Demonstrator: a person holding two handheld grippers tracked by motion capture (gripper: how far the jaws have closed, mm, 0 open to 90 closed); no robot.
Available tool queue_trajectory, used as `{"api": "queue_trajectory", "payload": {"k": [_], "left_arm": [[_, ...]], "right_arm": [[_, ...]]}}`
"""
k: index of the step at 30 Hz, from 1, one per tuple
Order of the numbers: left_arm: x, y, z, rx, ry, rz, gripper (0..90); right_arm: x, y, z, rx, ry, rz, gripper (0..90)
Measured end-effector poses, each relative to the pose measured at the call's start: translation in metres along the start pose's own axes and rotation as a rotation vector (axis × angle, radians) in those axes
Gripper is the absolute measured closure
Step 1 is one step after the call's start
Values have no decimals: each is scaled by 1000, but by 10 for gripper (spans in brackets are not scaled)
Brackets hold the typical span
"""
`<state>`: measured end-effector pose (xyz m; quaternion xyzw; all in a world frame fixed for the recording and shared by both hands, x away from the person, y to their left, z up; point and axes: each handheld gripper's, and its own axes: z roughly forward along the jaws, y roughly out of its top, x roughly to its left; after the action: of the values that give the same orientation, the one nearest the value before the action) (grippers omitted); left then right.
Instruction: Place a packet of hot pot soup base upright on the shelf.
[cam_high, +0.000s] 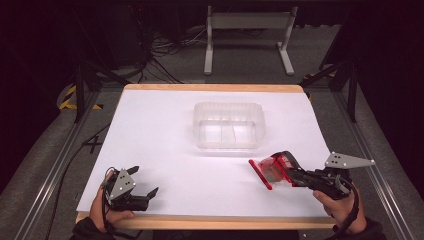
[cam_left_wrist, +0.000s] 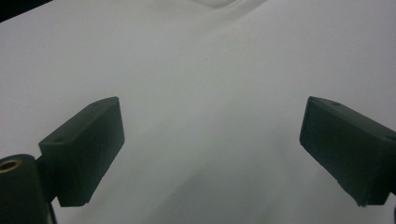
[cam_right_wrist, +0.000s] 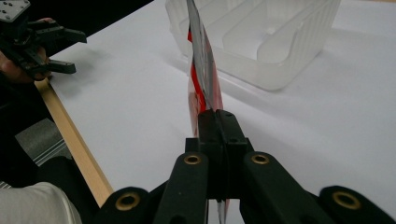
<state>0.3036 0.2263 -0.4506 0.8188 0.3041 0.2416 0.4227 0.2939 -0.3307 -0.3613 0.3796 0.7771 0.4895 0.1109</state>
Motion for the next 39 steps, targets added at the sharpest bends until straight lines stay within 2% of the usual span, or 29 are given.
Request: {"api": "queue_trajectory", "payload": {"k": [11,15,20,28,32,33,39], "left_arm": [[0,0,0,-3,-1,-5,74],[0,0,0,-2,-2,-4,74],[0,0,0,-1,-4,-4,74],[0,0,0,0,-4,-4,74],[0,0,0,-3,-5,-4,75],[0,0,0,-4,-5,-3,75],[0,0,0,-4,-7,0,75]], "right_arm": [[11,37,3,-68,-13,-34,900],[12,50,7,-76,-27,-41,900],[10,75,21,-76,-45,-38,900],[8,99,37,-88,-63,-22,900],[8,108,47,-86,-82,-26,900],[6,115,55,-85,-91,-12,900],[1,126,72,-71,-127,1,900]]}}
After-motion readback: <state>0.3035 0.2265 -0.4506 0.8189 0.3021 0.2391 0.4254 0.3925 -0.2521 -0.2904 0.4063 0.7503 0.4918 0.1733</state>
